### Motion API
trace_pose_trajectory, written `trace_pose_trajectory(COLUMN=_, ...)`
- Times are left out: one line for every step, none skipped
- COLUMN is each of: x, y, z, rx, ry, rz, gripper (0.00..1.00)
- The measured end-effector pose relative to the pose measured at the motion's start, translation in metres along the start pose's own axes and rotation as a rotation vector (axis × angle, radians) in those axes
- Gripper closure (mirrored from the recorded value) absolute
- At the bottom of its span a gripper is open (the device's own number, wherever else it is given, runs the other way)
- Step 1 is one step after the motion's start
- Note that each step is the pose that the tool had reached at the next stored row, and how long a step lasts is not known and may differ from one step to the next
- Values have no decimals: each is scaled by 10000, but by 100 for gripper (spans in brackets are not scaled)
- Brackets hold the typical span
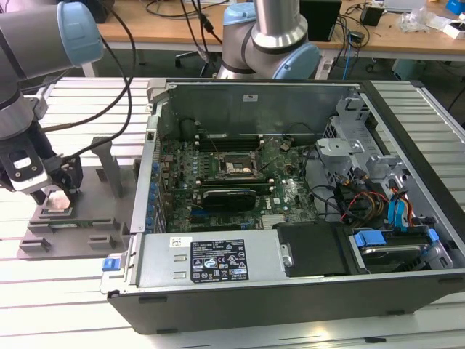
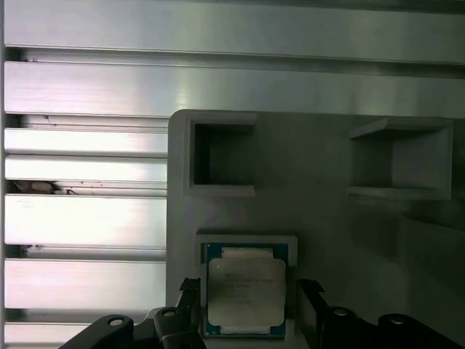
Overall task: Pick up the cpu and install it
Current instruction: 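Pick up the cpu and move it towards the insertion slot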
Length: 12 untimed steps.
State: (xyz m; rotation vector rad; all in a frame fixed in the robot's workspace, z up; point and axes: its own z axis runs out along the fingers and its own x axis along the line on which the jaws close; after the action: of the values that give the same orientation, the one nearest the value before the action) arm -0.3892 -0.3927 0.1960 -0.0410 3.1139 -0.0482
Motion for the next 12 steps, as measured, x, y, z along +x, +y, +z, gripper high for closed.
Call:
trace_pose_trajectory(x=0, y=-2, z=11, rx=0, ry=0, rz=-1, gripper=37)
trace_pose_trajectory(x=1, y=-4, z=20, rx=0, ry=1, rz=-1, gripper=37)
trace_pose_trajectory(x=1, y=-5, z=29, rx=0, ry=1, rz=-1, gripper=37)
trace_pose_trajectory(x=1, y=-6, z=39, rx=0, ry=0, rz=-1, gripper=37)
trace_pose_trajectory(x=2, y=-9, z=52, rx=0, ry=1, rz=-1, gripper=37)
trace_pose_trajectory(x=2, y=-11, z=64, rx=0, ry=0, rz=-1, gripper=37)
trace_pose_trajectory(x=2, y=-12, z=71, rx=0, ry=0, rz=-1, gripper=37)
trace_pose_trajectory(x=2, y=-12, z=76, rx=0, ry=1, rz=0, gripper=37)
trace_pose_trajectory(x=2, y=-13, z=78, rx=0, ry=2, rz=-1, gripper=37)
trace_pose_trajectory(x=2, y=-13, z=78, rx=1, ry=2, rz=-1, gripper=37)
trace_pose_trajectory(x=2, y=-13, z=78, rx=1, ry=2, rz=-1, gripper=37)
trace_pose_trajectory(x=2, y=-12, z=79, rx=0, ry=1, rz=-1, gripper=37)
